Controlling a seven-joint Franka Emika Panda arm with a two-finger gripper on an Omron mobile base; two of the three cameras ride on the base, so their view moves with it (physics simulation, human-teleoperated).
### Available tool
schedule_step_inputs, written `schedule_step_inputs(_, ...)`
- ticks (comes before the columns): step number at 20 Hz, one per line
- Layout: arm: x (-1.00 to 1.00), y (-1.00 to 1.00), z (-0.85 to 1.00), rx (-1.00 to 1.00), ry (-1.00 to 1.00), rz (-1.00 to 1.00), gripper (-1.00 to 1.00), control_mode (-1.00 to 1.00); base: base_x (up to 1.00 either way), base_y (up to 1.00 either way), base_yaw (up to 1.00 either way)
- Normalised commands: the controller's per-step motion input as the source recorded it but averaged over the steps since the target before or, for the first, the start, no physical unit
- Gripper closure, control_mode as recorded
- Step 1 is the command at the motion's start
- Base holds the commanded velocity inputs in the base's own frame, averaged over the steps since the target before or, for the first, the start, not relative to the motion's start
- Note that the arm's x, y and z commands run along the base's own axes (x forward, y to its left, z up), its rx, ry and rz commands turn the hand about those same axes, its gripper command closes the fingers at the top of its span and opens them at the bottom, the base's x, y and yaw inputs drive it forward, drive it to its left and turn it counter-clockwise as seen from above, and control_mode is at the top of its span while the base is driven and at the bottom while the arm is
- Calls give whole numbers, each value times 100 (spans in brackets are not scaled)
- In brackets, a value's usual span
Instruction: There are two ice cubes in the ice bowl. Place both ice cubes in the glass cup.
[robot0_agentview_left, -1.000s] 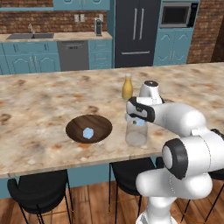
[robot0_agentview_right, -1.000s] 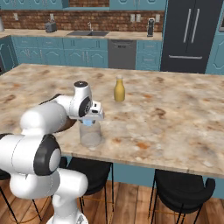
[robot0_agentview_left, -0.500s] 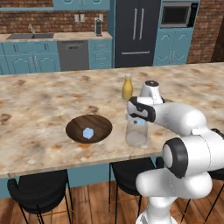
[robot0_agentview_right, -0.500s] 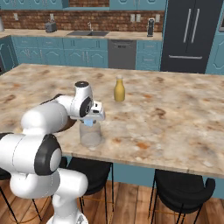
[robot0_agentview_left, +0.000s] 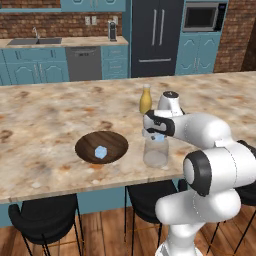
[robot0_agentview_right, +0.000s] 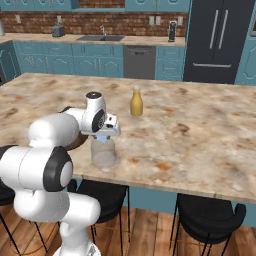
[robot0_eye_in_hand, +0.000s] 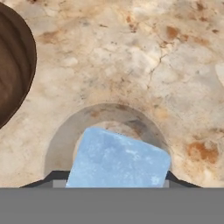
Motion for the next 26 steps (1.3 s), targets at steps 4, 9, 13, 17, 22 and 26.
schedule_step_inputs(4,0,0,-5,0,0,0,100,-100,0,0,0)
schedule_step_inputs(9,-6,0,-8,0,0,0,100,-100,0,0,0)
schedule_step_inputs(13,-11,0,-8,0,0,0,100,-100,0,0,0)
schedule_step_inputs(17,-13,3,-9,0,0,0,100,-100,0,0,0)
schedule_step_inputs(22,5,1,-5,0,0,0,100,-100,0,0,0)
schedule_step_inputs(26,9,0,-5,0,0,0,100,-100,0,0,0)
